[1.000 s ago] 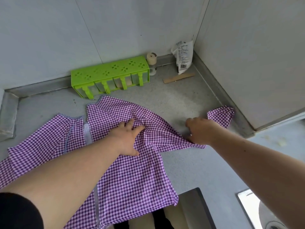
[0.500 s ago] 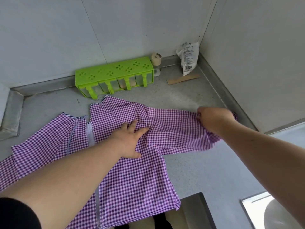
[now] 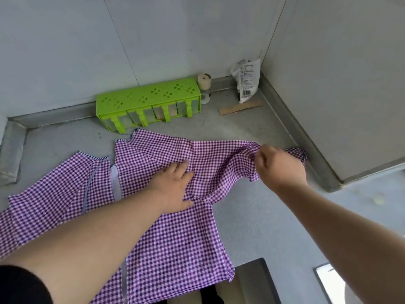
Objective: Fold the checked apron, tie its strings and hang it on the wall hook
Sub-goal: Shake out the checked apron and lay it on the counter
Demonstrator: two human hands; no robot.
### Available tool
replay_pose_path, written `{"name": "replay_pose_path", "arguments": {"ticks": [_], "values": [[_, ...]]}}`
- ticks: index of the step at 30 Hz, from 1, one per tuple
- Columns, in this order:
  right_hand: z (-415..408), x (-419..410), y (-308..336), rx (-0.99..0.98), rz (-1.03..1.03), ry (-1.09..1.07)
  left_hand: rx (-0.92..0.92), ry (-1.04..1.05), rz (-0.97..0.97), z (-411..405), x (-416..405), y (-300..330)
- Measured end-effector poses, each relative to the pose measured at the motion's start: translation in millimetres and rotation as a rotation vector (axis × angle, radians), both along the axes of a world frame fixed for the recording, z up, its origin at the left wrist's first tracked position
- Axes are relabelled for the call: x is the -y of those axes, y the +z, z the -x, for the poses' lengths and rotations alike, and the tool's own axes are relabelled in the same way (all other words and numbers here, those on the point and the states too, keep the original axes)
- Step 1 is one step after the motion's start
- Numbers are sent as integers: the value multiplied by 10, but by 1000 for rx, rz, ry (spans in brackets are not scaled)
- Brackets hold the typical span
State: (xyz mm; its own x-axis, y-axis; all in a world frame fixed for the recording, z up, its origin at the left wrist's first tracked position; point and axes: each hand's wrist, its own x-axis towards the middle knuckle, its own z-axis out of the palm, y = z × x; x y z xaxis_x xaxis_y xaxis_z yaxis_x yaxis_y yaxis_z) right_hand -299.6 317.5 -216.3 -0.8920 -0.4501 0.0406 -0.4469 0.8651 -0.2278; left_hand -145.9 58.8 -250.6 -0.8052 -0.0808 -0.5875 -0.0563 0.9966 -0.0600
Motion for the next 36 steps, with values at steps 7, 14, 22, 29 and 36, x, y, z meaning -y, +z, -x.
{"name": "replay_pose_path", "arguments": {"ticks": [7,14,22,29,36], "values": [[19,-334,-509,651,432,-816,37,-191,-91,164,-269,0],[250,-239,-431,847,1103,-1220,109,-177,-59,226,-406,-31],[302,-214,63,860,1709,-996,102,-140,-35,264,-491,-66],[84,-100,-32,1255,1981,-1076,102,-130,-31,276,-514,-69],[-104,42,-163,1206,1345,-892,109,-117,-41,271,-509,-78]]}}
